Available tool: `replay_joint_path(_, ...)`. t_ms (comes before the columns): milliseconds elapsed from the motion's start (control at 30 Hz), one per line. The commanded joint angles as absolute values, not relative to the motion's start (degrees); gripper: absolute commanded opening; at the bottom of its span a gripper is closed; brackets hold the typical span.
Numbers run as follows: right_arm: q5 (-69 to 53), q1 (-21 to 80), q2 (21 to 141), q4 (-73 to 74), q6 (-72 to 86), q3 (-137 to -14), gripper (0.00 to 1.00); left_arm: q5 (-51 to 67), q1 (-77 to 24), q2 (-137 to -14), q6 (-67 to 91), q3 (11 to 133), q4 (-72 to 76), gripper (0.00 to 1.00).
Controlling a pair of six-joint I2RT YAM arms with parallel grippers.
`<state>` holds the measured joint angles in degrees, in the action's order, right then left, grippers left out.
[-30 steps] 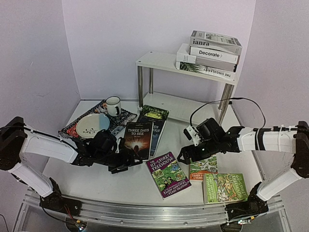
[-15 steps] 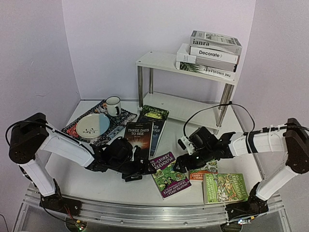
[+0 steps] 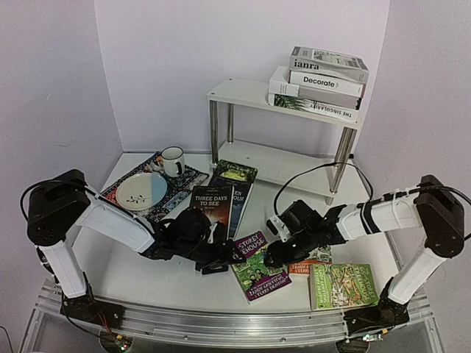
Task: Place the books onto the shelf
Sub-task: Hold the book at the center of the board, then pick up the book from the center of the board.
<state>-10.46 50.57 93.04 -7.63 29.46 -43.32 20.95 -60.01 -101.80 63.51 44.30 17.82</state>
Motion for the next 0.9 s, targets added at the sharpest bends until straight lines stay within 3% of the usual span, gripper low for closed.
replay_joint_path(0, -10.5, 51.3, 94.8, -6.7, 30.5, -44.7, 0.48, 22.4, -60.0, -104.6, 64.7, 47.2, 23.0, 0.79)
replay_joint_path(167, -10.3, 51.8, 95.5, -6.9, 31.0, -44.3, 0.39, 22.6, -59.9, -106.1, 64.6, 48.2, 27.1, 0.74)
replay_joint_path(367, -8.9, 52.0, 94.7, -7.2, 31.3, -43.9, 0.17, 20.0, -59.8, -101.7, 61.2, 47.1, 28.5, 0.52)
replay_joint_path(500, -9.6, 52.1, 92.8, -10.3, 32.0, -42.6, 0.09, 18.7, -59.8, -98.8, 59.7, 46.3, 29.5, 0.46)
replay_joint_path(700, -9.7, 52.1, 88.0, -15.2, 31.9, -40.6, 0.0, 17.1, -59.6, -95.5, 55.1, 47.5, 30.7, 0.44)
replay_joint_path(867, -8.3, 52.1, 83.2, -16.6, 30.3, -39.9, 0.0, 16.3, -57.6, -92.9, 54.3, 46.0, 30.6, 0.44)
